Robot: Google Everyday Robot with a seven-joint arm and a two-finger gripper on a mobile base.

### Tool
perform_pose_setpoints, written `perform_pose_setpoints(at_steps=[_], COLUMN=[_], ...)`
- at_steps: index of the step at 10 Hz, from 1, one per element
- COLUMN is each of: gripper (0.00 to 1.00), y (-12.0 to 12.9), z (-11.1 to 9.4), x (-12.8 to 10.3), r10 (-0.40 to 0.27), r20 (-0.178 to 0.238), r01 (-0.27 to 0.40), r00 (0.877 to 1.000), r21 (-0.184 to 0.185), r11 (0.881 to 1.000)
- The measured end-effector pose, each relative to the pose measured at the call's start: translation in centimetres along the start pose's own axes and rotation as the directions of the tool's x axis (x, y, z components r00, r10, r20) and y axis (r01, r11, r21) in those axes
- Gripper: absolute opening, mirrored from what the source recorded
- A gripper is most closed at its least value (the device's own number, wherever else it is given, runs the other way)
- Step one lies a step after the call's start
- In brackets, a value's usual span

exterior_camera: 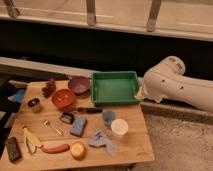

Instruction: Place towel in red bowl

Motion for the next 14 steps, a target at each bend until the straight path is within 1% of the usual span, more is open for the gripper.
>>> perform_pose_setpoints(at_steps=[6, 8, 9, 10, 11, 12, 13, 14], gripper=[0.65, 0.65, 0.65, 0.65, 0.65, 0.65, 0.65, 0.65], y=[0.0, 0.1, 0.9, 2.2, 3.7, 4.5, 5.3, 6.4], z=[0.0, -0.3, -0.6, -0.8, -1.0, -1.4, -1.6, -1.6], x=[0.0, -0.2, -0.4, -0.1, 0.7, 2.1, 3.9, 5.2], r10=[-0.001, -0.021, -0.051, -0.088, -0.13, -0.172, -0.22, -0.258], r20=[0.0, 0.007, 0.007, -0.003, -0.015, -0.03, -0.054, -0.07], r01=[0.001, 0.021, 0.051, 0.088, 0.13, 0.172, 0.219, 0.255], r00=[1.0, 1.0, 0.999, 0.996, 0.991, 0.985, 0.974, 0.964], r21=[0.0, 0.013, 0.011, 0.004, -0.008, -0.016, -0.028, -0.046], r11=[1.0, 1.0, 0.999, 0.996, 0.992, 0.985, 0.975, 0.966])
